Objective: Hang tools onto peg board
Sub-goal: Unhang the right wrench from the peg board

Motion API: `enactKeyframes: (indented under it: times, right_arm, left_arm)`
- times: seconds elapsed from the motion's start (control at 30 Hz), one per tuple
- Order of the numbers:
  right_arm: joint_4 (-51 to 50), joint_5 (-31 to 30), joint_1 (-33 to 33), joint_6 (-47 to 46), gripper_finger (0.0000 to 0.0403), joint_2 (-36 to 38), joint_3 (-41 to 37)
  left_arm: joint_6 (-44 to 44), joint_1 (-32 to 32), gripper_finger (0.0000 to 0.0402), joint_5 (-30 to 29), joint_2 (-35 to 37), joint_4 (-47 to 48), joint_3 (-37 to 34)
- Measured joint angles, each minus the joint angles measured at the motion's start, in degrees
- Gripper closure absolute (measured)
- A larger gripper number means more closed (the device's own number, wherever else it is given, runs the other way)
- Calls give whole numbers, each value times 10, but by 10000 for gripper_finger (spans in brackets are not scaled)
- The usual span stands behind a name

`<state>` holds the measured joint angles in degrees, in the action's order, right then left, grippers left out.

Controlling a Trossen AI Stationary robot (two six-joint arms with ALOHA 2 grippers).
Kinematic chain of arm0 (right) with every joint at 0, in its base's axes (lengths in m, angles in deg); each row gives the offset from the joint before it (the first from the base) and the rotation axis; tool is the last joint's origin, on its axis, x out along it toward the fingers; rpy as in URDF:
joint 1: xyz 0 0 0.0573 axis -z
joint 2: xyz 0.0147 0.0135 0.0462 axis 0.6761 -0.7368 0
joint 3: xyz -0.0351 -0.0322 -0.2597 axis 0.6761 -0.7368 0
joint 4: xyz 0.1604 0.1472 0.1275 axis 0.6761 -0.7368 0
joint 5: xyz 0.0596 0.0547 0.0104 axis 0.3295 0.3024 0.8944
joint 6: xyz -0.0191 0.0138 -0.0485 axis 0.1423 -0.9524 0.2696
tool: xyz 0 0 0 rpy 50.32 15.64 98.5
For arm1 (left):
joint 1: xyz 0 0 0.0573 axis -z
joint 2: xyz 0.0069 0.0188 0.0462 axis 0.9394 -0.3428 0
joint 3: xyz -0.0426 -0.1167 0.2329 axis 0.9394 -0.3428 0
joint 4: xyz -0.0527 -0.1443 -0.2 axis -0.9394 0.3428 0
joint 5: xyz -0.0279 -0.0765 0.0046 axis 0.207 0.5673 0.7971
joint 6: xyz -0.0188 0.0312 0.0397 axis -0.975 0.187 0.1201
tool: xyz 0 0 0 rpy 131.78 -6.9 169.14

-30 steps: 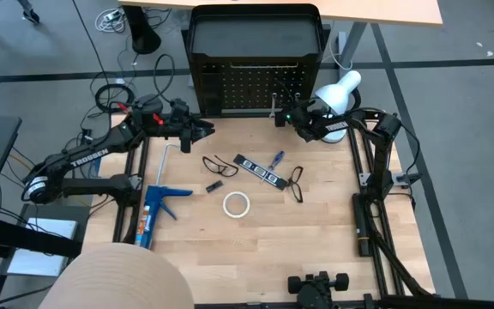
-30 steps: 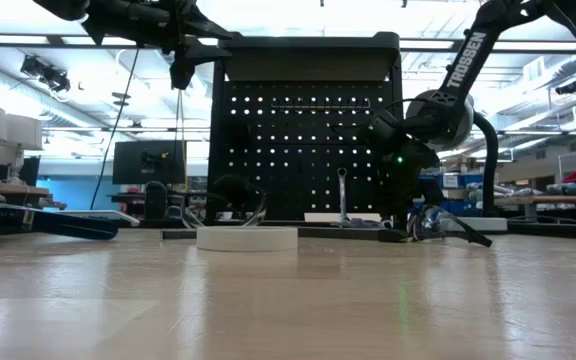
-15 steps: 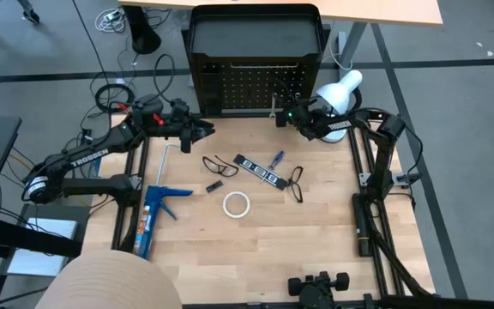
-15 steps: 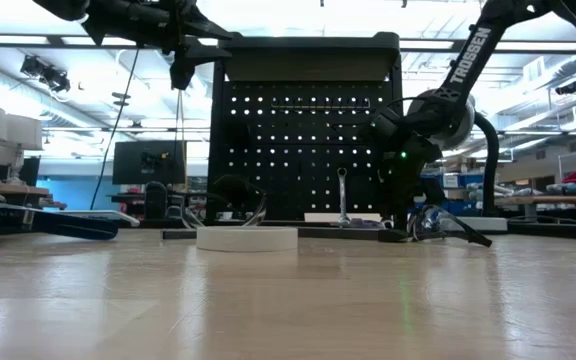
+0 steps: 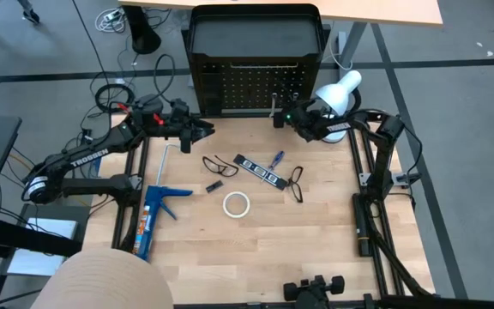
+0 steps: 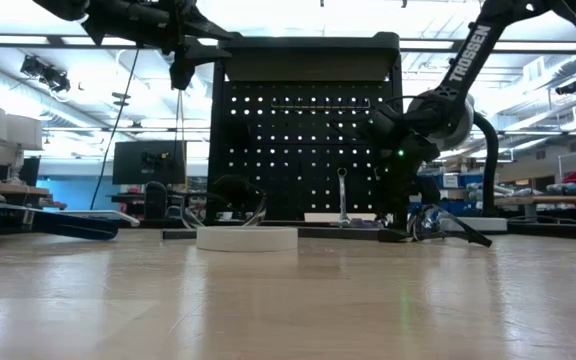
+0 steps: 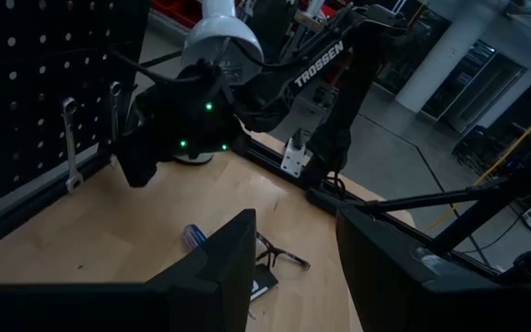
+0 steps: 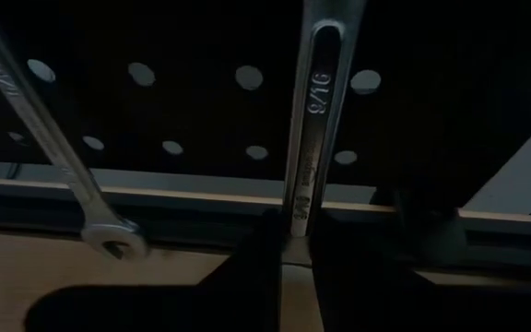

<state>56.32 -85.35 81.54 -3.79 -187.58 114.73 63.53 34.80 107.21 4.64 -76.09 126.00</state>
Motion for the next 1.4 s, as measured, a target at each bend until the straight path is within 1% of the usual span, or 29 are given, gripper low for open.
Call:
enactKeyframes:
  times: [0.1,0.17,0.5,0.67,0.83,0.97,1.0,1.23,1.4]
  right_arm:
    - [0,-20,-7,-3,355,0,0]
    - [0,-22,-8,-9,355,0,0]
    - [1,2,-6,-48,355,1,-1]
    - [1,3,-9,-65,355,4,-1]
    - [7,-8,-14,-65,355,4,-2]
    - [28,-47,-28,-63,357,9,-12]
    - [40,-49,-29,-61,357,10,-14]
    - [81,-48,-31,-51,357,13,-29]
    - [80,-38,-30,-54,358,13,-29]
  left_arm:
    - [2,0,245,1,0,2,0]
    - [2,0,245,6,0,2,0]
    - [17,0,245,6,12,21,0]
    - [18,0,245,6,18,23,0]
    - [30,0,245,6,19,26,0]
    - [32,0,245,5,19,29,0]
    - [32,0,245,6,19,30,0]
    - [33,0,245,5,19,32,0]
    - [33,0,245,5,19,32,0]
